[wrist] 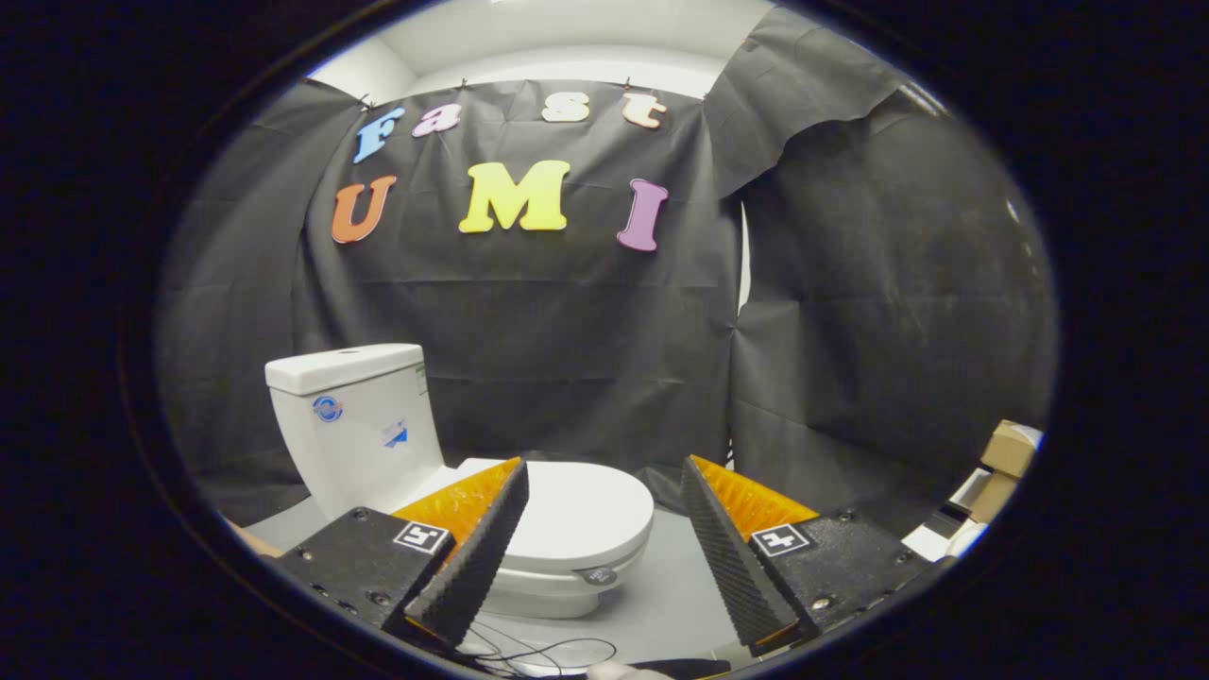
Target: Open the toilet lid.
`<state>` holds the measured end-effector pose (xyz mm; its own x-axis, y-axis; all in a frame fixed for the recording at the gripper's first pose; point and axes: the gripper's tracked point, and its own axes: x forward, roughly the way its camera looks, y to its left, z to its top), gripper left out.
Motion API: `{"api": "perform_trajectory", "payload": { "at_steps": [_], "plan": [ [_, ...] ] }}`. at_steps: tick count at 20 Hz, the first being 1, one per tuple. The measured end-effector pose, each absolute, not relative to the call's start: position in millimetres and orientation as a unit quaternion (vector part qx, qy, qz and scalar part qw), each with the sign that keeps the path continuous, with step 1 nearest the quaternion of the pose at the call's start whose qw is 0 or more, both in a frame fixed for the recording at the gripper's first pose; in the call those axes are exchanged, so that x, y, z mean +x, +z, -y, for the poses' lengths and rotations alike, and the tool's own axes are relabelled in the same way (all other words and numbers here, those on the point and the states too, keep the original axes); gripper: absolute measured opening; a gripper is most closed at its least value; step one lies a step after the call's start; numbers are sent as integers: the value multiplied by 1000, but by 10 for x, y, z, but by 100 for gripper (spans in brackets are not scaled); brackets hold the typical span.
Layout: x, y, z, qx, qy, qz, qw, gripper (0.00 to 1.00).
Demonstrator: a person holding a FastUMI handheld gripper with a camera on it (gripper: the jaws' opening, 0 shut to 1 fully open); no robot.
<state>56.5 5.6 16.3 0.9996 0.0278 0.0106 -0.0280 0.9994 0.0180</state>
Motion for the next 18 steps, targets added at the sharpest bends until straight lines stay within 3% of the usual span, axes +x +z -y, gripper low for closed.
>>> {"api": "perform_trajectory", "payload": {
  "at_steps": [8,18],
  "plan": [
    [1334,153,83,69,35,-2,997,100],
    [2166,-1190,369,194,41,-113,974,100]
  ]
}}
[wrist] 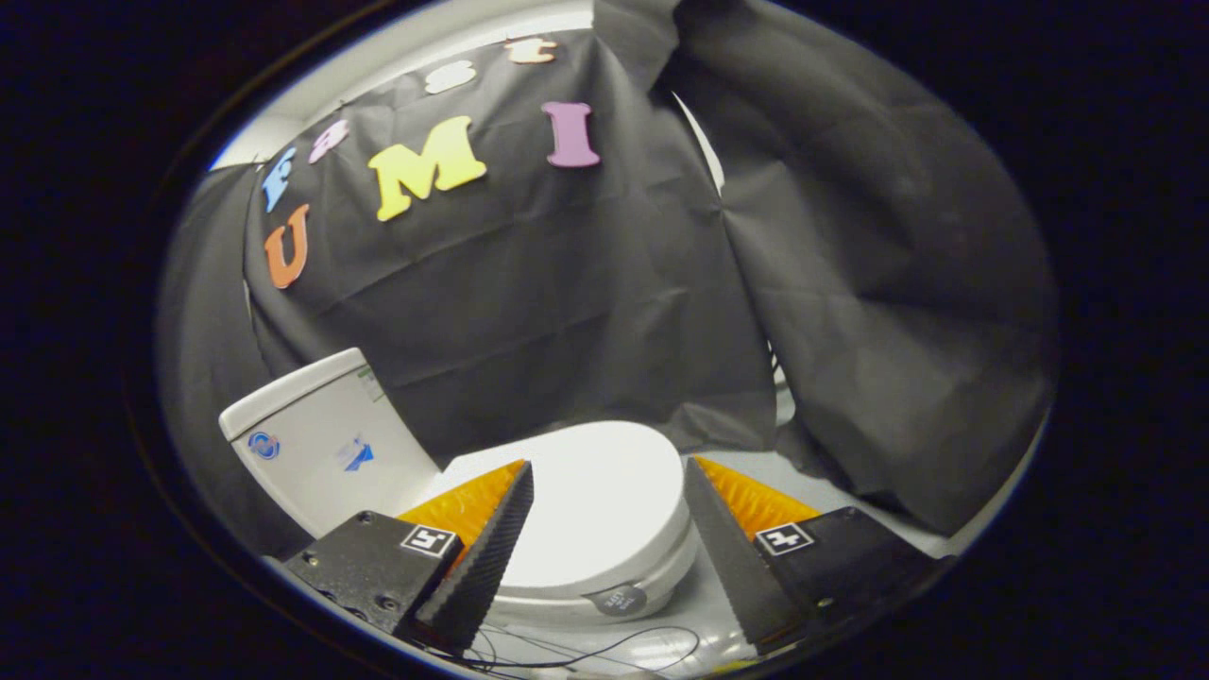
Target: Open the toilet lid.
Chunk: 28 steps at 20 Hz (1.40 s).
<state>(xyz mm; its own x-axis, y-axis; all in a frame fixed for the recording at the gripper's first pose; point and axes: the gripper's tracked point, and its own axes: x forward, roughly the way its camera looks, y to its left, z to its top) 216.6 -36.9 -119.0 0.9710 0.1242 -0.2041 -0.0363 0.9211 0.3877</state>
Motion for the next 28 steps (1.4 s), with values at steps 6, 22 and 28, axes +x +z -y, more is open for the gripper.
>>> {"api": "perform_trajectory", "payload": {
  "at_steps": [6,22,28],
  "plan": [
    [2230,-1934,328,302,54,-211,928,99],
    [2132,-2716,-22,473,71,-329,814,61],
    [2179,-2715,-116,494,92,-328,800,37]
  ]
}}
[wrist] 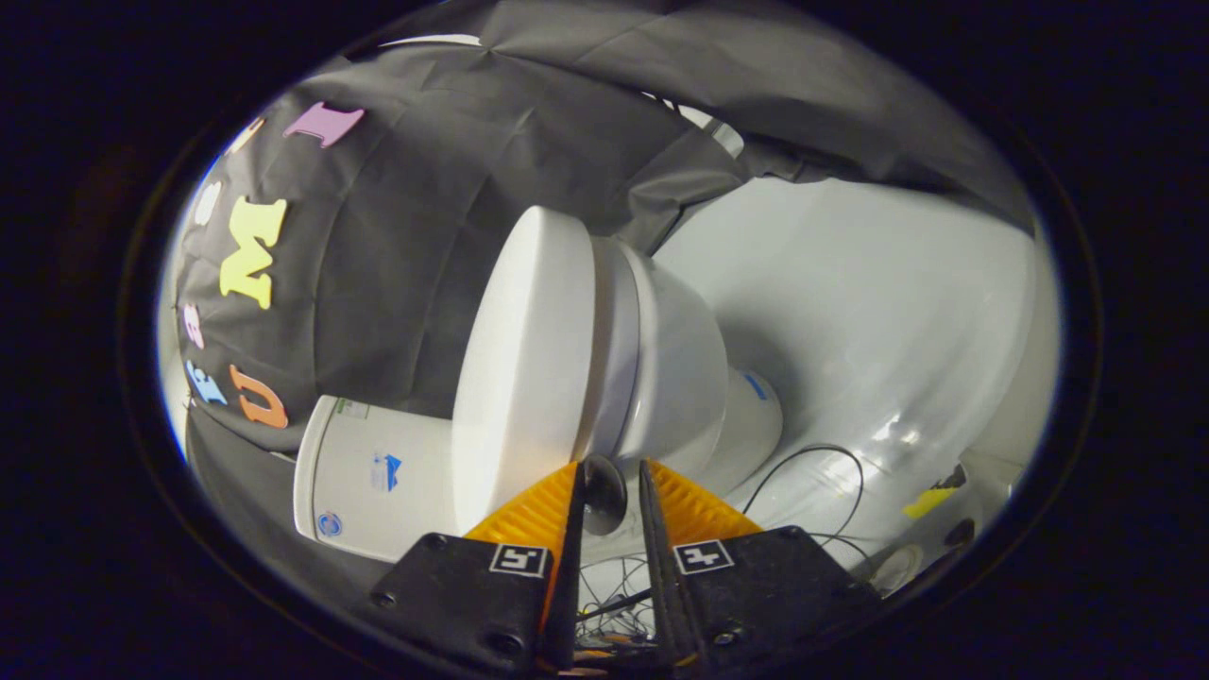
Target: Open the toilet lid.
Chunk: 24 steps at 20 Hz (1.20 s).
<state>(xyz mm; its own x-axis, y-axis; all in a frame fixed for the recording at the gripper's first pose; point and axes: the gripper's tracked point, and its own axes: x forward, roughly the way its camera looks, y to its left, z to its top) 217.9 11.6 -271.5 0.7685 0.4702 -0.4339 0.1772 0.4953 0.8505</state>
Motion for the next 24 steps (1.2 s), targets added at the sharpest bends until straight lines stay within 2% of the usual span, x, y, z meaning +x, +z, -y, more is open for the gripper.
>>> {"api": "perform_trajectory", "payload": {
  "at_steps": [3,7,12,20,24],
  "plan": [
    [2188,-2683,-91,498,98,-332,795,27],
    [2195,-2699,-124,530,111,-343,768,22],
    [2202,-2649,-140,510,115,-341,781,12],
    [2164,-2585,-141,475,91,-355,800,11],
    [2164,-2381,-126,514,107,-336,782,7]
  ]
}}
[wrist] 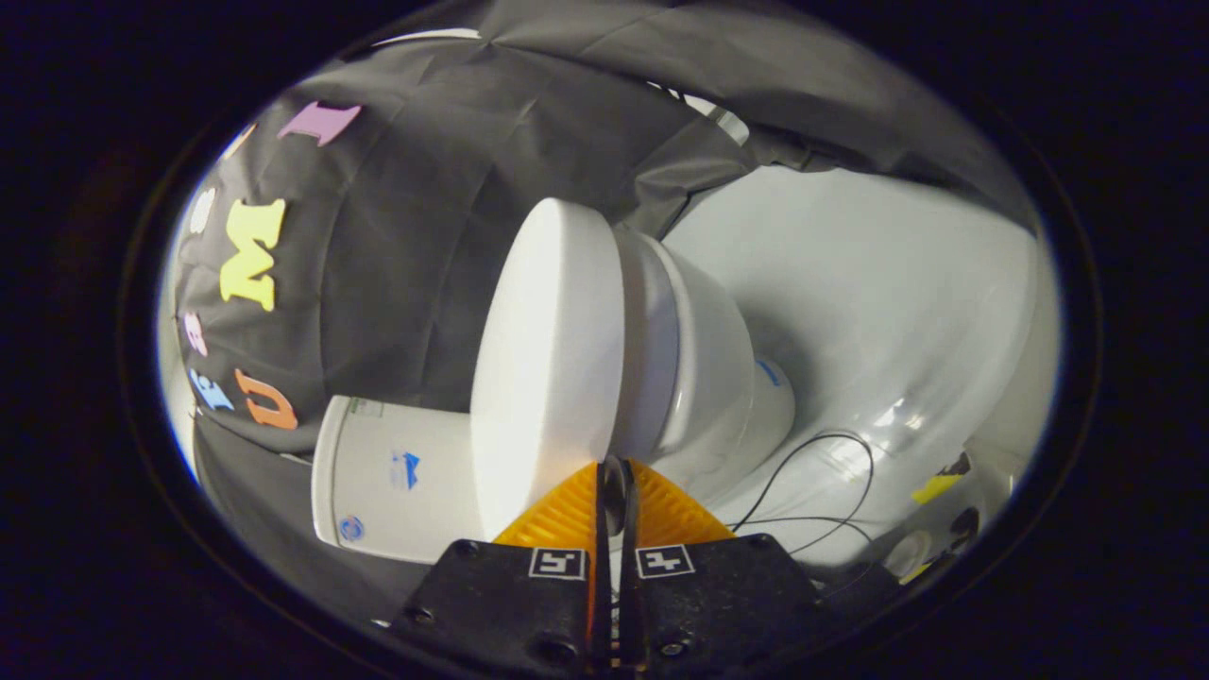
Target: Open the toilet lid.
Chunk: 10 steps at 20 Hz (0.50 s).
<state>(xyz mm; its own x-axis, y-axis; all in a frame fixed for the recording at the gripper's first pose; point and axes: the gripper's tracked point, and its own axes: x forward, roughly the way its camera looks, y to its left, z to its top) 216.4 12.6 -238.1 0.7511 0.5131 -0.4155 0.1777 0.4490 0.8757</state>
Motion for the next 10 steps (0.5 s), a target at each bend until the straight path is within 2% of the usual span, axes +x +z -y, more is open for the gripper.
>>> {"api": "perform_trajectory", "payload": {
  "at_steps": [5,10],
  "plan": [
    [2172,-2101,-156,485,133,-305,809,5],
    [2148,-1959,-192,468,131,-295,822,5]
  ]
}}
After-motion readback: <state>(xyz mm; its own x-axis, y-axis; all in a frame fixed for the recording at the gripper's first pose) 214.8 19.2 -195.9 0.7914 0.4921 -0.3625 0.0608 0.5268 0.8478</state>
